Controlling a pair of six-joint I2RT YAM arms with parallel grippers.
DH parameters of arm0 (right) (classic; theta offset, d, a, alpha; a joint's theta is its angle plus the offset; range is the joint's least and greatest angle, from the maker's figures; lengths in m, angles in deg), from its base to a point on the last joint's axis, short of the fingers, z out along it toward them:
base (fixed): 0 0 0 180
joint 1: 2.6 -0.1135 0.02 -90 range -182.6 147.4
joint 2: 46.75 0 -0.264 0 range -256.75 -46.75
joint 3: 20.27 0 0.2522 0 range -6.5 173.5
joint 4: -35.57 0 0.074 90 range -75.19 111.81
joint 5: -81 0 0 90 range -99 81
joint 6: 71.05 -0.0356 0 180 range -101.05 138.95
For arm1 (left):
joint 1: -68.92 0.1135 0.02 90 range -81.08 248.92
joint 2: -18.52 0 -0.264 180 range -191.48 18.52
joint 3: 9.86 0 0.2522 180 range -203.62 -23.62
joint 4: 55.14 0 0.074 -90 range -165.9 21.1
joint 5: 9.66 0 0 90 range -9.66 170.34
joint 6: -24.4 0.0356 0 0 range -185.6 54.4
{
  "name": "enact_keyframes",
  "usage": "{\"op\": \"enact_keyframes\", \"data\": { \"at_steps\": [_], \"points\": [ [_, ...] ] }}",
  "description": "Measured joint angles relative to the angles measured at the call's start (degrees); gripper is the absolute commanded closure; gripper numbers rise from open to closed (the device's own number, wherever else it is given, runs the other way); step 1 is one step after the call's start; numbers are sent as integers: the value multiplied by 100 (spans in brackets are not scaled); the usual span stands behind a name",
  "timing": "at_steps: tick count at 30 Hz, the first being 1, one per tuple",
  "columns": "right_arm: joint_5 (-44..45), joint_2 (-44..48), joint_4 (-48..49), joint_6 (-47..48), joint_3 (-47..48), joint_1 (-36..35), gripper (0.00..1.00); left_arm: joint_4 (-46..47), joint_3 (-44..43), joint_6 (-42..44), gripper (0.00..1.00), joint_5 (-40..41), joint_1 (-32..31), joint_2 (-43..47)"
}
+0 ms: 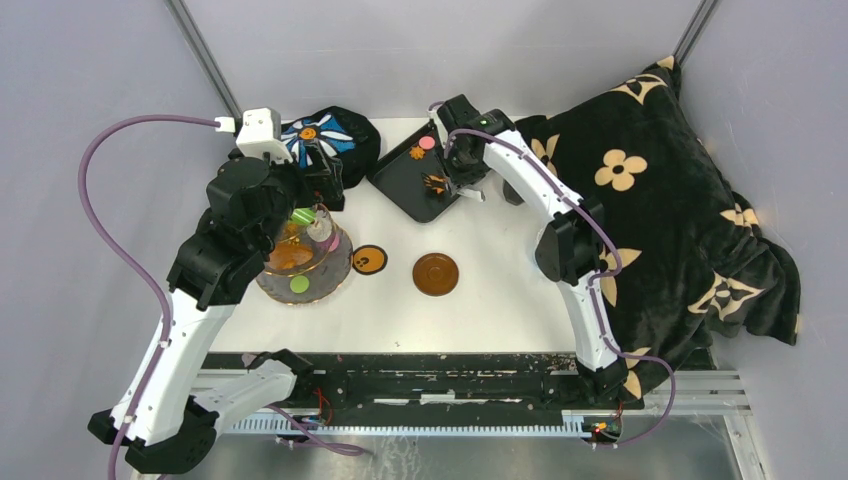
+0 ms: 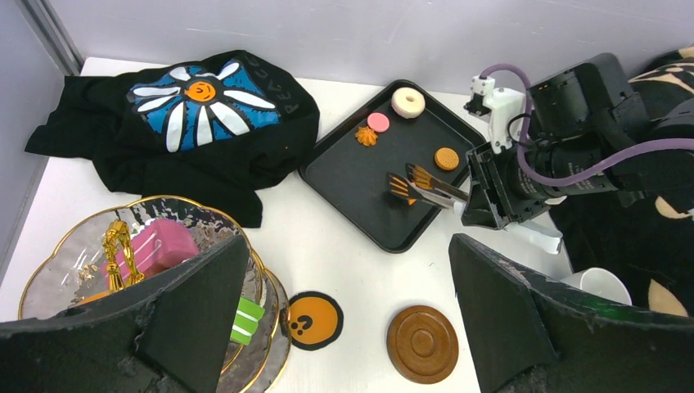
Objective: Serve the afternoon tea
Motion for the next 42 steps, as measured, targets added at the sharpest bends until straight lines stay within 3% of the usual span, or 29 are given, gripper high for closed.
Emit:
{"op": "enact_keyframes", "data": {
  "at_steps": [11,18,29,42],
  "points": [
    [-348,643,146,-140,0,-4,81,0,0,0,1,4,0,0],
    [-590,1325,402,-240,-691,-129,81,0,-2,0,1,72,0,0],
    [-769,2063,673,-269,-2162,-1104,82,-2,-33,0,1,125,0,0],
    [-1222,2070,946,-398,-2330,-1869,83,-2,-33,2,1,125,0,33]
  ]
}}
